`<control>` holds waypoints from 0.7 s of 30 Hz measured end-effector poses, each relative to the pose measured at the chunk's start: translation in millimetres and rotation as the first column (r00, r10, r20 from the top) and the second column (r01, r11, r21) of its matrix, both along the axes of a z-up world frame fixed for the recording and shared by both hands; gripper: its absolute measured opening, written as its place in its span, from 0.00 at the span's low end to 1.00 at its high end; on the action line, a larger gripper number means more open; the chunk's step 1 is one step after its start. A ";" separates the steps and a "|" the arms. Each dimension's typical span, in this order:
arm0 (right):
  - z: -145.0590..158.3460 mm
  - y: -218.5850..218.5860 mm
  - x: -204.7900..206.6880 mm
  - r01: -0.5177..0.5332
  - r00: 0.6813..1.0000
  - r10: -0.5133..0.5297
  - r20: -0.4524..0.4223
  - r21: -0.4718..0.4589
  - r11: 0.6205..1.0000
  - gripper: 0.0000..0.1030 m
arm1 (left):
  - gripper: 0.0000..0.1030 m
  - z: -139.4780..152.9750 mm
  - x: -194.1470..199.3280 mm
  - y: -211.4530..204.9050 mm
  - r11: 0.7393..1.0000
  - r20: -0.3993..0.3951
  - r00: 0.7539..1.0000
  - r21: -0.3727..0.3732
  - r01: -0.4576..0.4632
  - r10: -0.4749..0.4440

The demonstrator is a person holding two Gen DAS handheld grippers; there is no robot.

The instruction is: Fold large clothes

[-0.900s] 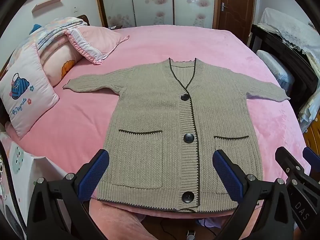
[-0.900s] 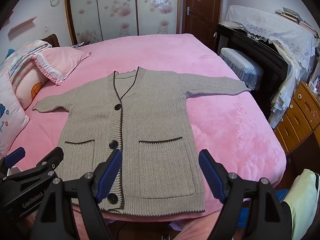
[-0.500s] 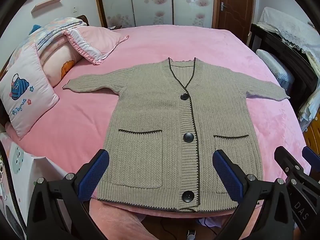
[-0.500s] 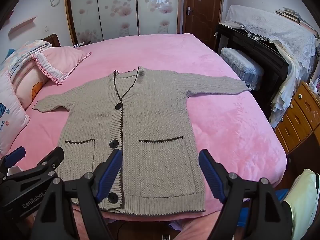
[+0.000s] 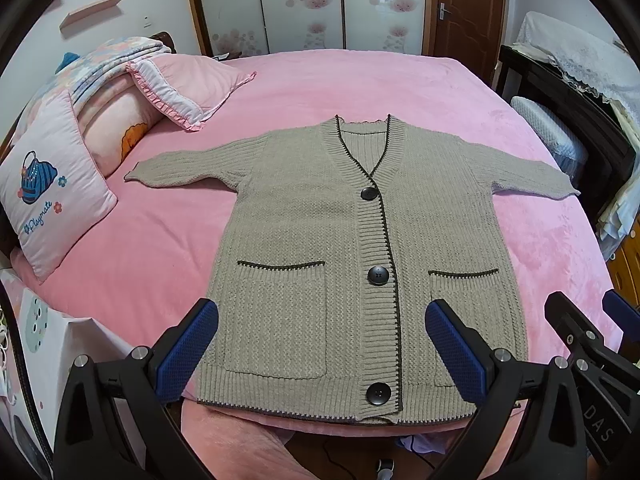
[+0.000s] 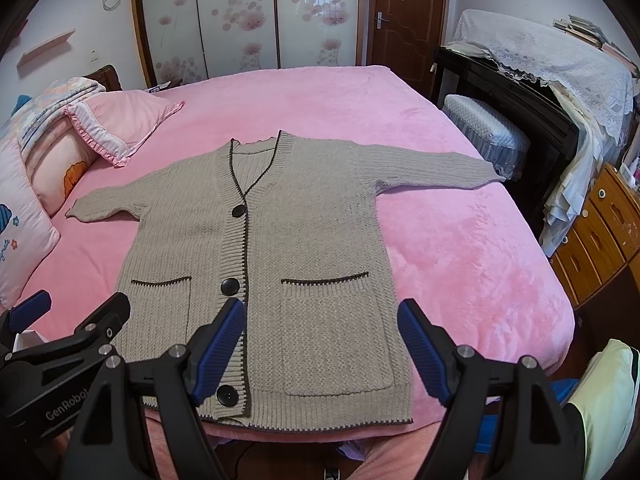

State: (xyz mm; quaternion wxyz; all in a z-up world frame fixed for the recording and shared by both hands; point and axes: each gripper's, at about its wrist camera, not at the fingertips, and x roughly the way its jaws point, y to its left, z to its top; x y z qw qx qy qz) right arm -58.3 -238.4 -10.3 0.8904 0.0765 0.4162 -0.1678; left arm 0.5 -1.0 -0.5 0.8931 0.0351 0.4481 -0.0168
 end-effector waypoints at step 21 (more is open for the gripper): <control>-8.4 3.5 9.5 -0.003 1.000 0.003 -0.022 0.004 1.000 0.77 | 1.00 -2.7 7.6 6.2 1.000 -0.019 1.000 -0.008 -0.001 0.001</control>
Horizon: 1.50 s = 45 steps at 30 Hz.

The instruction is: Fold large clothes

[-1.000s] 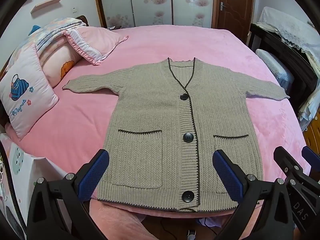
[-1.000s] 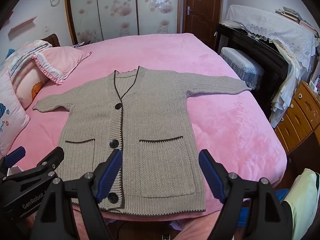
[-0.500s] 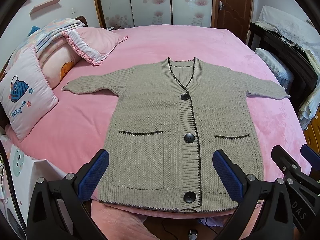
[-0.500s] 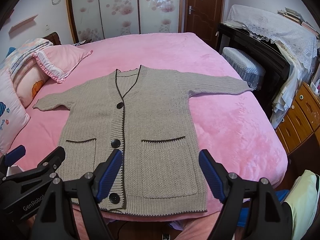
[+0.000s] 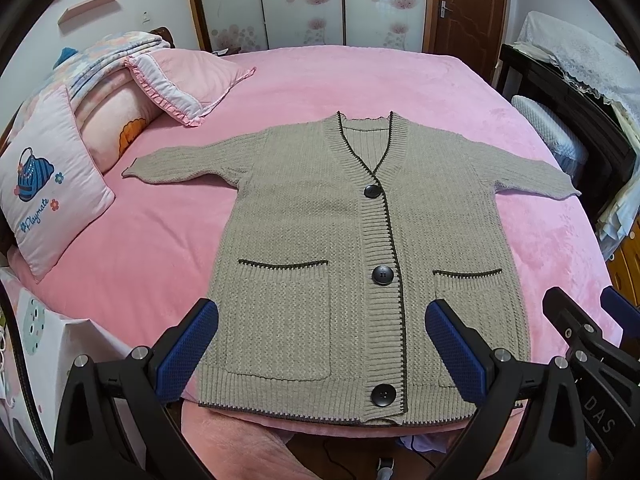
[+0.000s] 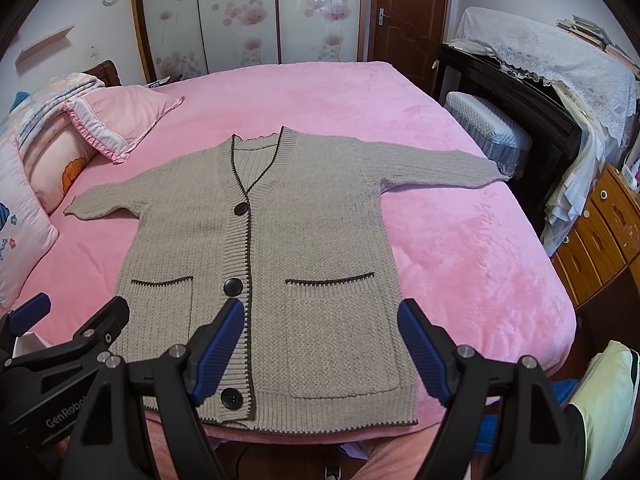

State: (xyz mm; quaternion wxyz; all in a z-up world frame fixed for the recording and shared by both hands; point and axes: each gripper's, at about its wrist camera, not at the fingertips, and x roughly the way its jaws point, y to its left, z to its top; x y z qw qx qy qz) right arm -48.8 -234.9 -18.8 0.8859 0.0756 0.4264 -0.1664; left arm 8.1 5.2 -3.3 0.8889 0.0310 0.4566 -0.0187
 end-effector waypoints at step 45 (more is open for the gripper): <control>-11.9 7.7 11.2 0.016 0.998 -0.014 -0.054 0.038 0.999 0.77 | 1.00 -8.9 -0.8 12.0 1.000 -0.032 0.999 -0.021 -0.005 0.005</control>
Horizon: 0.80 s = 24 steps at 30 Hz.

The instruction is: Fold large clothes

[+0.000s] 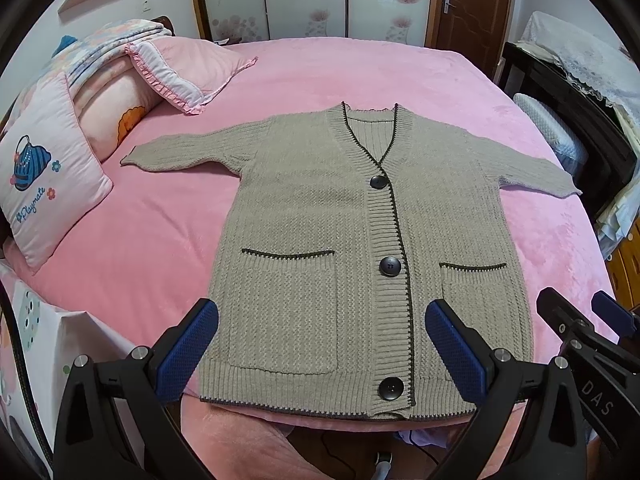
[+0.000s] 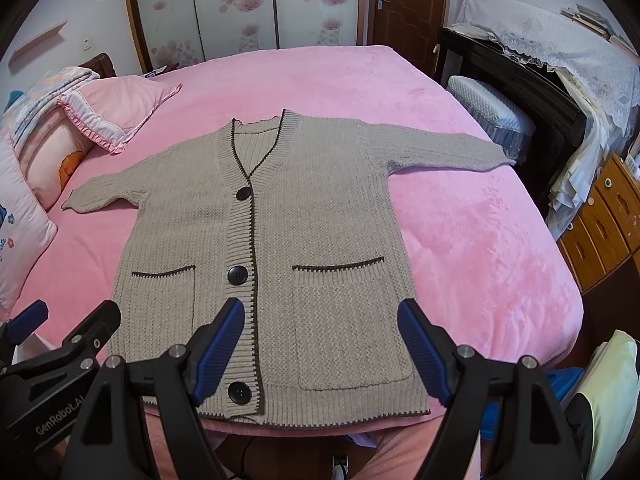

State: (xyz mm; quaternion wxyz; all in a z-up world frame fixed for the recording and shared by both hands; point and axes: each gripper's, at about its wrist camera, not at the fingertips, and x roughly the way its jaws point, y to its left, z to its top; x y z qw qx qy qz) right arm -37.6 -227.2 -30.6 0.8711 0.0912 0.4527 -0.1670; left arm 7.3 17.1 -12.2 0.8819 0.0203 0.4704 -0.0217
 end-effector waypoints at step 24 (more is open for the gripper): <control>-6.1 -4.3 0.3 -0.014 1.000 0.015 -0.016 0.086 0.996 0.77 | 1.00 3.9 0.1 -1.4 1.000 0.002 1.000 0.009 0.000 0.000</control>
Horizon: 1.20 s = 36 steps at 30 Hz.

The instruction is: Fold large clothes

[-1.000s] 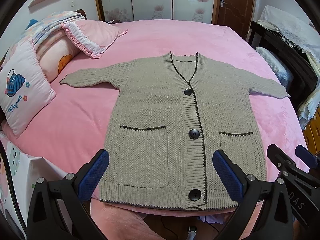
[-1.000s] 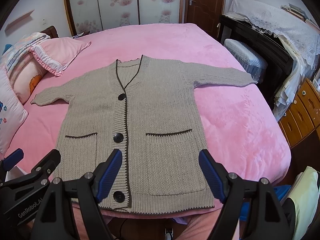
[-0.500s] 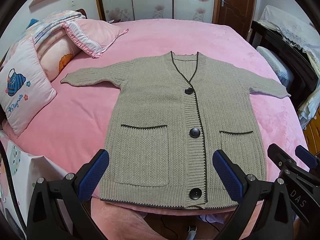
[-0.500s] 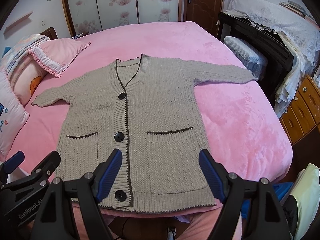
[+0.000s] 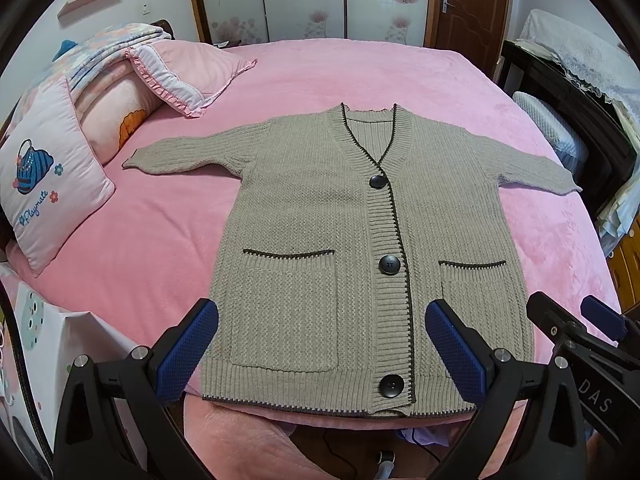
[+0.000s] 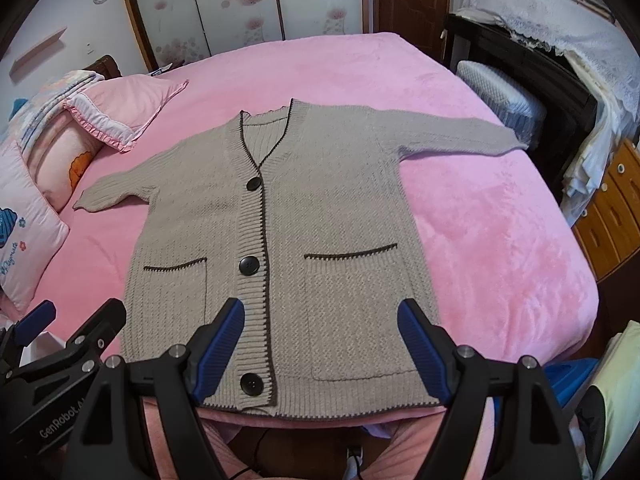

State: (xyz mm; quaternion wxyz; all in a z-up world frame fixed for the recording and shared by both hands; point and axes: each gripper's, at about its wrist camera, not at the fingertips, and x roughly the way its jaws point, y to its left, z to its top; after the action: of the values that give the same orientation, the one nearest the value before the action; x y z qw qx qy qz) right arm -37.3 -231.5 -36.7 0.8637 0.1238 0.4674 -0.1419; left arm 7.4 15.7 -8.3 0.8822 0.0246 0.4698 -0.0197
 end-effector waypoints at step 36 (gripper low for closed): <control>43.1 -30.9 -15.3 -0.114 0.950 0.112 0.291 -0.012 0.993 0.91 | 1.00 34.2 13.2 -39.9 0.992 0.060 0.990 0.011 0.125 -0.125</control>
State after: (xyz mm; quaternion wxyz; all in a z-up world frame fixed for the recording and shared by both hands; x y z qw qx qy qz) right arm -52.6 -262.4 6.4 0.9294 0.1186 0.3420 -0.0713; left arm 20.6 -24.1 25.9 0.8929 0.0575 0.4407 -0.0724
